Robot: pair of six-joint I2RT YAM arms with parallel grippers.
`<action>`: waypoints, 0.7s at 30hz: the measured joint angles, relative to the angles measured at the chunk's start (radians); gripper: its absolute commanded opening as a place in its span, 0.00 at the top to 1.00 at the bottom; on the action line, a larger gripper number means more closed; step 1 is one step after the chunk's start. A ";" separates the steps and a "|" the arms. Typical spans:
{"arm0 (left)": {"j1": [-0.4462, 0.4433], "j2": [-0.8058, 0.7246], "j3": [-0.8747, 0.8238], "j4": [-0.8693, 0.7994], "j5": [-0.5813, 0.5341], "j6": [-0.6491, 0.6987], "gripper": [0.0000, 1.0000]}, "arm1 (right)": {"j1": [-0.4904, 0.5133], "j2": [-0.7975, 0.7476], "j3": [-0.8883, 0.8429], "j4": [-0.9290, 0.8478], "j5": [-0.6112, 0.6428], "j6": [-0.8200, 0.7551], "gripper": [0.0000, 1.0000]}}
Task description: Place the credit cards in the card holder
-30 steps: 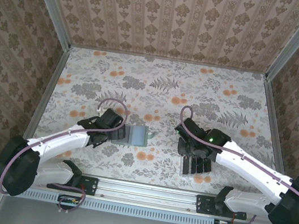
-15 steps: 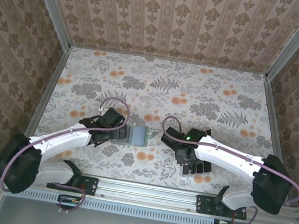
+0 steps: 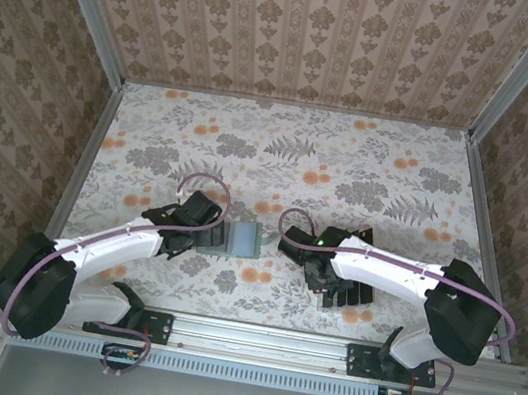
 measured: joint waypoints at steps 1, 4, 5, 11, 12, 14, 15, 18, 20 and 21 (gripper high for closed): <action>0.000 0.000 0.000 0.000 0.000 0.000 0.00 | 0.000 0.000 -0.002 0.007 -0.002 0.000 0.70; 0.000 0.000 0.000 0.000 0.000 0.000 0.00 | 0.000 0.000 -0.008 0.016 -0.006 0.000 0.73; 0.000 0.000 0.000 0.000 0.000 0.000 0.00 | 0.000 0.000 -0.011 0.019 -0.007 0.000 0.74; 0.000 0.000 0.000 0.000 0.000 0.000 0.00 | 0.000 -0.005 -0.026 0.042 -0.026 0.001 0.82; 0.000 0.000 0.000 0.000 0.000 0.000 0.00 | 0.000 -0.010 -0.030 0.044 -0.027 0.002 0.83; 0.000 0.000 0.000 0.000 0.000 0.000 0.00 | 0.000 -0.023 -0.035 0.048 -0.029 0.005 0.85; 0.000 0.000 0.000 0.000 0.000 0.000 0.00 | 0.000 -0.030 -0.038 0.050 -0.029 0.006 0.86; -0.001 0.000 0.000 0.000 0.000 0.000 0.00 | 0.000 -0.045 -0.046 0.060 -0.032 0.016 0.91; -0.002 0.000 0.000 0.000 0.000 0.000 0.00 | 0.000 -0.050 -0.050 0.068 -0.040 0.019 0.93; -0.002 0.000 0.000 0.000 -0.001 0.000 0.00 | 0.000 -0.052 -0.052 0.068 -0.044 0.019 0.95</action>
